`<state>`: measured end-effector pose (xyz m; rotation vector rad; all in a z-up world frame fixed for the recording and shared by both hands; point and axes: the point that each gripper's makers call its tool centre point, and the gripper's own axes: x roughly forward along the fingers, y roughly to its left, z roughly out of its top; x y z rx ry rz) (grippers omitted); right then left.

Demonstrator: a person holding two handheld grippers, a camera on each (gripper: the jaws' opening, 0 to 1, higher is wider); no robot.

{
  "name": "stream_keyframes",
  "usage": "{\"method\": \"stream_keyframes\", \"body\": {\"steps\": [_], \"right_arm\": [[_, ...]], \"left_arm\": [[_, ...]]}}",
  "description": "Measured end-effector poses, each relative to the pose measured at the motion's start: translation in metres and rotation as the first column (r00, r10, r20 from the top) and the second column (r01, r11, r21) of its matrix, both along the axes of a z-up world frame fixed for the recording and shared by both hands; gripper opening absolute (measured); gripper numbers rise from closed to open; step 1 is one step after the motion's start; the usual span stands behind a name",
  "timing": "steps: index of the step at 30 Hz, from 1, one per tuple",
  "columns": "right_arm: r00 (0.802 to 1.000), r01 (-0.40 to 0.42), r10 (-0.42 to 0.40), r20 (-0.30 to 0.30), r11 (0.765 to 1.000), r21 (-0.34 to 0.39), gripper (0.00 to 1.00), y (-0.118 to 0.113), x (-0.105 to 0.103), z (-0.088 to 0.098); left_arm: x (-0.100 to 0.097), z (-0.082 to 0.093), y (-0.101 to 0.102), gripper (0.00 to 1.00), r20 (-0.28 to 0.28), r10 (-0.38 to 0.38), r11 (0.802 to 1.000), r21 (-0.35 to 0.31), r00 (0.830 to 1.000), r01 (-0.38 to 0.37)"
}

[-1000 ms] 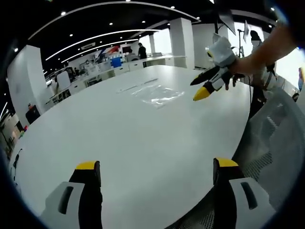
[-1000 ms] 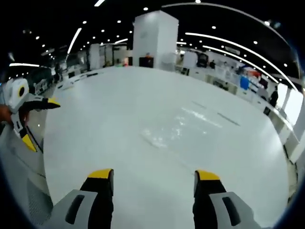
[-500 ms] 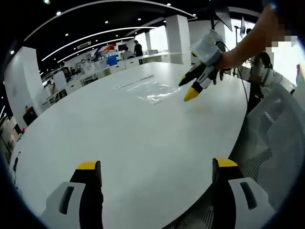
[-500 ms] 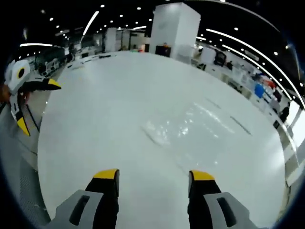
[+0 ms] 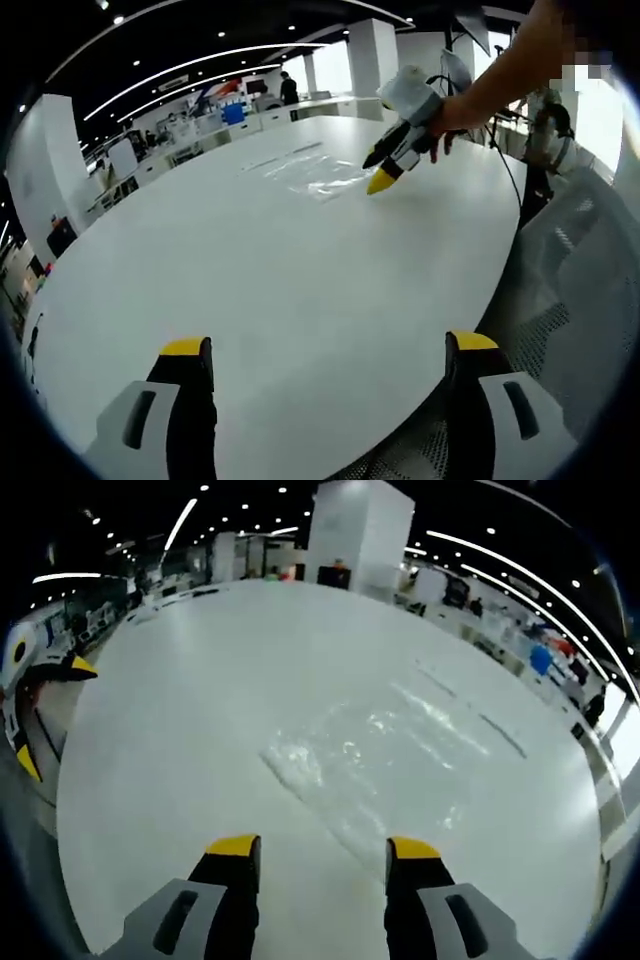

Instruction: Open the resealable bag by pulling the two sides of the seal apart until the entire bag opening is separated and visibly accessible.

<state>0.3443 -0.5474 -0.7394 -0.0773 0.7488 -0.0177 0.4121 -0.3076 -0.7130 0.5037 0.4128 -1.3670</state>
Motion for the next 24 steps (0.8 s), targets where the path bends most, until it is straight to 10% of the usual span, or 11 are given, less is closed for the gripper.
{"method": "stream_keyframes", "body": {"steps": [10, 16, 24], "right_arm": [[0.992, -0.014, 0.016, -0.122, 1.000, 0.017, 0.40, -0.038, 0.028, -0.039], [0.992, -0.025, 0.045, -0.120, 0.987, 0.158, 0.27, -0.019, 0.025, -0.038], [0.991, 0.001, 0.016, -0.134, 0.992, 0.129, 0.18, -0.047, 0.014, -0.035]], "left_arm": [[-0.004, -0.018, 0.005, 0.94, -0.027, -0.020, 0.996, 0.087, 0.999, 0.022], [-0.005, -0.021, 0.006, 0.94, -0.025, -0.025, 0.995, 0.100, 0.999, 0.027], [-0.004, -0.024, 0.005, 0.93, -0.024, -0.026, 0.994, 0.110, 0.999, 0.028]]}}
